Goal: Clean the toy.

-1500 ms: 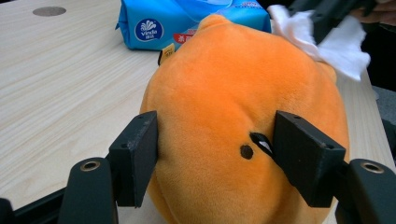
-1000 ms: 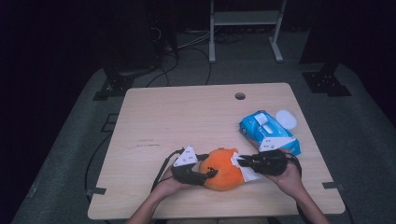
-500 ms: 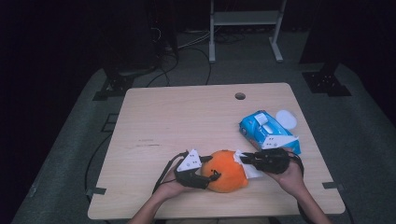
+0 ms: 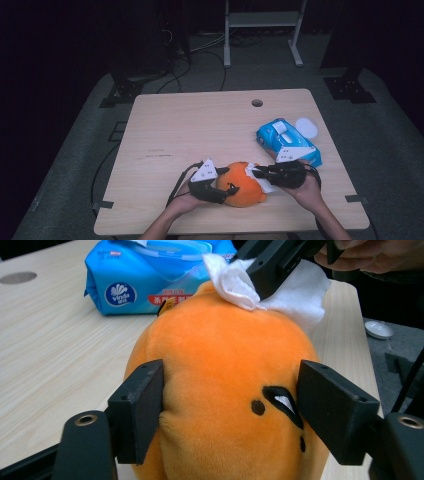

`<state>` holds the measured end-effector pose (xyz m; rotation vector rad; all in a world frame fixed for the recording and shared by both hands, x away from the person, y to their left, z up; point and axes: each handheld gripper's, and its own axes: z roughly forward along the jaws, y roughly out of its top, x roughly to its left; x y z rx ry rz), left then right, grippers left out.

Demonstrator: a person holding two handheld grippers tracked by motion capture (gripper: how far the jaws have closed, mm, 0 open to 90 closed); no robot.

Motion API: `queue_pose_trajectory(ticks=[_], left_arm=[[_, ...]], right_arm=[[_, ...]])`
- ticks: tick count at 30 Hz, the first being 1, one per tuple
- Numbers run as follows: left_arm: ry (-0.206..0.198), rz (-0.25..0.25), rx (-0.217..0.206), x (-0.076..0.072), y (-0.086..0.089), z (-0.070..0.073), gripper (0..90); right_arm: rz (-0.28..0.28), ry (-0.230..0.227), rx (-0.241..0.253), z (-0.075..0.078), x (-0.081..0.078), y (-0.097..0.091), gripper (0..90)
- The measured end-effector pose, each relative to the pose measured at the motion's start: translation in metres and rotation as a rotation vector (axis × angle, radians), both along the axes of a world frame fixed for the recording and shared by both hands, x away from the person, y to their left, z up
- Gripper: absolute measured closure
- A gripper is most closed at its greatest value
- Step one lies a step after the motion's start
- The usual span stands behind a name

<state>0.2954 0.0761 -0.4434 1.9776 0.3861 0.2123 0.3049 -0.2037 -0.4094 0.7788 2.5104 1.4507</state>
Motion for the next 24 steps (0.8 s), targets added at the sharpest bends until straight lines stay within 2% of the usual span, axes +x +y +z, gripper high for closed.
queue_pose_trajectory(ticks=[2,3,5,9,12,13,15,16,18,21,24], left_arm=[[-0.028,-0.015,0.015,-0.003,-0.003,0.001,29.6],[-0.032,-0.019,0.021,-0.004,-0.004,0.001,29.9],[-0.041,-0.027,0.027,-0.006,-0.004,0.001,30.1],[-0.029,-0.049,0.017,-0.004,0.002,0.003,30.6],[0.044,-0.006,-0.092,0.004,0.009,0.013,28.6],[0.049,0.013,-0.097,0.006,0.009,0.014,28.3],[0.042,0.010,-0.044,0.008,0.007,0.011,29.0],[0.052,0.003,-0.029,0.008,0.005,0.007,29.5],[0.053,-0.009,-0.029,0.006,0.002,0.003,30.3],[0.018,-0.024,-0.010,0.002,-0.002,0.005,32.4],[-0.020,-0.034,0.012,-0.004,-0.006,0.005,33.6]], right_arm=[[0.028,-0.022,-0.006,0.005,-0.005,0.009,80.0],[0.039,-0.042,-0.021,0.007,-0.007,0.013,80.0],[0.048,-0.054,-0.038,0.009,-0.008,0.019,79.9],[0.020,-0.018,-0.021,0.003,-0.001,0.008,80.0],[0.012,-0.009,-0.024,0.000,-0.001,0.000,80.0],[0.015,-0.009,-0.023,0.000,-0.002,-0.001,80.0],[0.041,-0.004,-0.011,0.001,-0.004,0.002,80.1],[0.052,-0.003,-0.009,0.002,-0.005,0.005,80.2],[0.069,-0.016,-0.022,0.004,-0.009,0.013,80.1],[0.086,-0.030,-0.016,0.007,-0.014,0.025,80.1],[0.099,-0.064,-0.042,0.010,-0.018,0.037,80.1]])
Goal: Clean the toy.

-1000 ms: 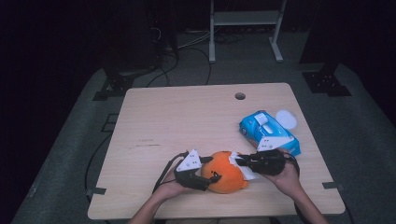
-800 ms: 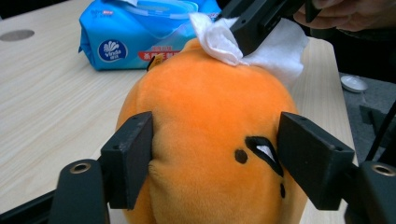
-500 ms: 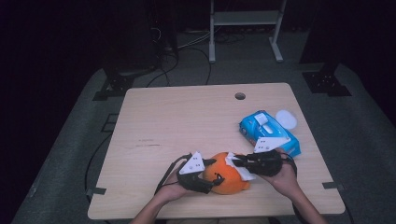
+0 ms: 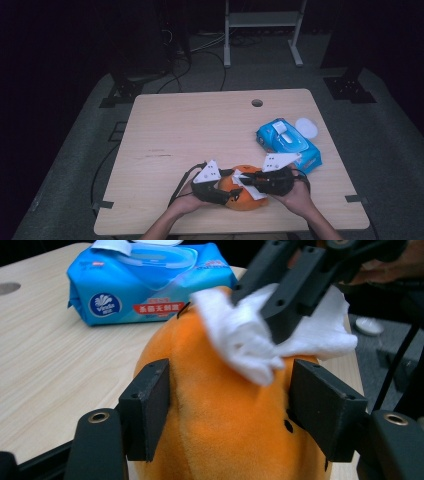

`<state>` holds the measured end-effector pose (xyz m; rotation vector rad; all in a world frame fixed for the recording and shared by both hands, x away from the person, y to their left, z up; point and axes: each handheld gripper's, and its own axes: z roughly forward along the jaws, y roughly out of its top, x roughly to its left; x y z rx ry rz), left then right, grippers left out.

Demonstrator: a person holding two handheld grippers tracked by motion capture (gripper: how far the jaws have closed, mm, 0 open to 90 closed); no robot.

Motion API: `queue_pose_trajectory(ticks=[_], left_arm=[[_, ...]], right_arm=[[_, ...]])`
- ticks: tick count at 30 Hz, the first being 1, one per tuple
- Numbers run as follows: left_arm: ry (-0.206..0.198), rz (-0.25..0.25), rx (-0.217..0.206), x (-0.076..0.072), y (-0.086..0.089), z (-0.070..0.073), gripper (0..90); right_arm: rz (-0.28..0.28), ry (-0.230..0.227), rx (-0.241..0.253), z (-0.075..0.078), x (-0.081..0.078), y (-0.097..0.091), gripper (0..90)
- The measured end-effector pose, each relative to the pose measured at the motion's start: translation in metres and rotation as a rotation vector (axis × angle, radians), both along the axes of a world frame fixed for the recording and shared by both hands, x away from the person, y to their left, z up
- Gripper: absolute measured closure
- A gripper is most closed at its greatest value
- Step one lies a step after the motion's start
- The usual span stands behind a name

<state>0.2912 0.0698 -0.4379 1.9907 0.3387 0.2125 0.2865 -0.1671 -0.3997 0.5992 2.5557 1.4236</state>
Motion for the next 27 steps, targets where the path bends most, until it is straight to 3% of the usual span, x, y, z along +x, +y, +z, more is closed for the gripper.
queue_pose_trajectory(ticks=[4,12,15,18,21,27], left_arm=[[-0.007,-0.001,0.004,0.000,0.002,-0.001,34.0],[0.011,0.005,-0.006,0.003,0.006,-0.003,33.9],[0.001,0.002,0.007,0.002,0.006,-0.003,33.9],[0.001,-0.001,0.004,0.002,0.007,-0.003,33.8],[0.006,0.002,0.004,0.003,0.008,-0.004,33.8],[0.017,0.010,-0.010,0.005,0.009,-0.005,33.7]], right_arm=[[-0.021,-0.002,-0.009,0.000,0.005,-0.007,80.1],[-0.133,0.045,0.009,-0.008,0.019,-0.048,80.1],[-0.136,0.046,0.014,-0.006,0.018,-0.048,80.1],[-0.102,0.033,0.024,-0.002,0.013,-0.038,80.1],[-0.084,0.021,0.005,-0.002,0.011,-0.033,80.0],[-0.148,0.074,0.032,-0.011,0.025,-0.057,80.1]])
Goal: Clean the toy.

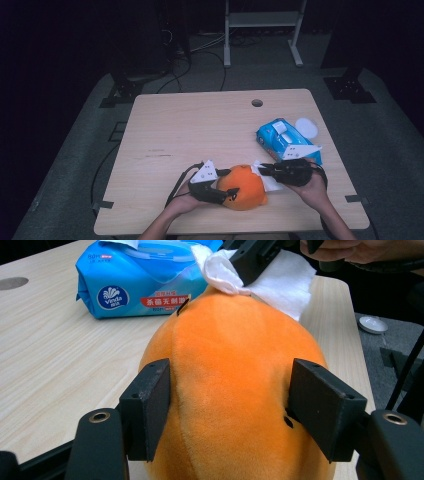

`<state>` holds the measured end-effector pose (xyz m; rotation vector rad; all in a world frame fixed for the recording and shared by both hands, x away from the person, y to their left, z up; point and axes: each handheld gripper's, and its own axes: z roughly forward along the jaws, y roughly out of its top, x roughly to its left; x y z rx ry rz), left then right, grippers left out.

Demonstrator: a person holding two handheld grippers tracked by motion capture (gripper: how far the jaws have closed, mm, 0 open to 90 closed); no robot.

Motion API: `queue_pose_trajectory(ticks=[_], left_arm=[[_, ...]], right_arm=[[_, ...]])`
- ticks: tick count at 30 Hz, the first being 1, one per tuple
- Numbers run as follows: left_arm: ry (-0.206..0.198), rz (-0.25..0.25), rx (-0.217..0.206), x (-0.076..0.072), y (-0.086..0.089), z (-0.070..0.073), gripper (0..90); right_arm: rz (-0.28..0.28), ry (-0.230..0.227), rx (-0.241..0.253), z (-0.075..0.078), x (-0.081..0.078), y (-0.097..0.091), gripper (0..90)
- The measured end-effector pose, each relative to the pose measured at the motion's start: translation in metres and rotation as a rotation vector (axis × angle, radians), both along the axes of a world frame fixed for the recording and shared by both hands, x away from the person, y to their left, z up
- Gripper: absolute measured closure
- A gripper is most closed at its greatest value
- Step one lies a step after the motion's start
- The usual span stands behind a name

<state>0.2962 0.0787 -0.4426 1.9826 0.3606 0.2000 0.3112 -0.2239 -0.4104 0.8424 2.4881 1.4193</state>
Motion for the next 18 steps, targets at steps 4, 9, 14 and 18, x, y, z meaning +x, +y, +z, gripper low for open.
queue_pose_trajectory(ticks=[4,9,14,18], left_arm=[[-0.001,0.001,0.005,0.000,0.000,0.000,33.6],[0.000,0.002,0.004,0.000,0.001,0.000,33.4],[0.002,0.005,0.003,0.000,0.000,0.000,33.4],[0.002,0.003,0.005,0.000,0.001,0.000,33.4]], right_arm=[[-0.011,0.001,0.001,0.001,0.000,-0.003,80.1],[0.021,-0.015,-0.002,0.005,-0.005,0.008,80.1],[0.001,0.003,0.001,0.001,0.001,0.001,80.1],[-0.044,0.005,-0.020,-0.001,0.004,-0.009,80.1]])
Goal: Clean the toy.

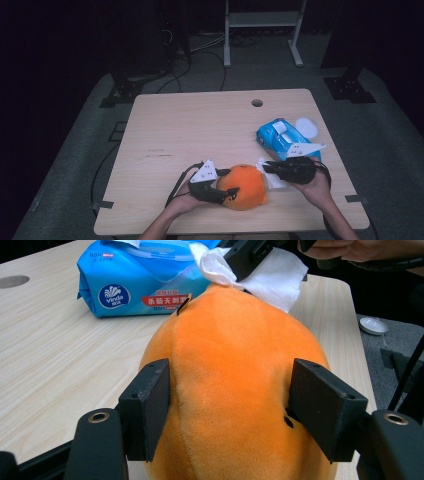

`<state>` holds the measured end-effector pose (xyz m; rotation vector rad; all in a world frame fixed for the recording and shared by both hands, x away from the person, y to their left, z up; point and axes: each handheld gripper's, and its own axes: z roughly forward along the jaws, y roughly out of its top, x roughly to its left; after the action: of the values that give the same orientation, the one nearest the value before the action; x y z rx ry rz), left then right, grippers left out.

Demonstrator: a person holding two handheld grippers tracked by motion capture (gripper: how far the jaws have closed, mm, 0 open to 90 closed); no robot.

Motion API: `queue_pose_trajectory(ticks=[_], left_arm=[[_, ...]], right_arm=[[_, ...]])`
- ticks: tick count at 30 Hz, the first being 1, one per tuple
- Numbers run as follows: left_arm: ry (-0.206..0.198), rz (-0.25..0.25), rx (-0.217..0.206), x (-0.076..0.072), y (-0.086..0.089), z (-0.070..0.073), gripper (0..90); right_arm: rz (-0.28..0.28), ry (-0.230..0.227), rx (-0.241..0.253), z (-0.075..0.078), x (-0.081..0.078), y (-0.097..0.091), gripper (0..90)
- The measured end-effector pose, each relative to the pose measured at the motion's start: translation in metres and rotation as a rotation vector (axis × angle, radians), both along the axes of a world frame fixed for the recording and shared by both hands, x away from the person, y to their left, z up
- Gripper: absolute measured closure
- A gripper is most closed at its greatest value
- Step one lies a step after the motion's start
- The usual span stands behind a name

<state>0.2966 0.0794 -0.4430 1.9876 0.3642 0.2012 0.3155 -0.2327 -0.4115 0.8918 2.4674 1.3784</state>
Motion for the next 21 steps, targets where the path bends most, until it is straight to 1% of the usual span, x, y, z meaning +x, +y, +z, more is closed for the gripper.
queue_pose_trajectory(ticks=[2,4,6,7,8,9,11,13,15,16,18,21], left_arm=[[0.003,-0.002,-0.002,0.000,0.000,0.000,33.4],[0.005,-0.003,-0.001,0.001,0.000,0.000,33.4],[0.005,-0.004,-0.003,0.001,0.000,0.000,33.4],[0.005,-0.004,-0.004,0.001,0.001,-0.001,33.4],[0.005,-0.005,-0.003,0.001,0.001,0.000,33.4],[0.006,-0.002,-0.004,0.001,0.002,-0.001,33.3],[0.011,0.003,-0.006,0.001,0.002,-0.001,33.4],[0.016,0.007,-0.009,0.002,0.003,-0.001,33.4],[0.020,0.009,-0.008,0.003,0.004,-0.001,33.3],[0.022,0.009,-0.011,0.003,0.004,-0.002,33.3],[0.022,0.010,-0.012,0.004,0.004,-0.002,33.2],[0.025,0.010,-0.012,0.004,0.005,-0.002,33.0]], right_arm=[[-0.001,0.000,0.015,0.002,0.000,-0.001,80.1],[0.019,-0.009,0.030,0.006,-0.003,0.003,80.1],[0.054,-0.014,0.040,0.009,-0.007,0.011,80.1],[0.069,-0.016,0.035,0.009,-0.009,0.015,80.1],[0.081,-0.018,0.020,0.009,-0.010,0.019,80.0],[0.080,-0.023,0.005,0.008,-0.011,0.022,80.1],[0.076,-0.011,0.011,0.005,-0.008,0.019,80.0],[0.049,-0.004,0.003,0.003,-0.004,0.011,80.1],[0.022,0.017,0.011,-0.001,0.000,0.002,80.1],[0.017,0.027,0.008,-0.002,0.000,0.000,80.0],[0.022,0.026,0.015,0.000,-0.001,0.000,80.0],[0.058,0.005,0.018,0.005,-0.006,0.009,80.1]])
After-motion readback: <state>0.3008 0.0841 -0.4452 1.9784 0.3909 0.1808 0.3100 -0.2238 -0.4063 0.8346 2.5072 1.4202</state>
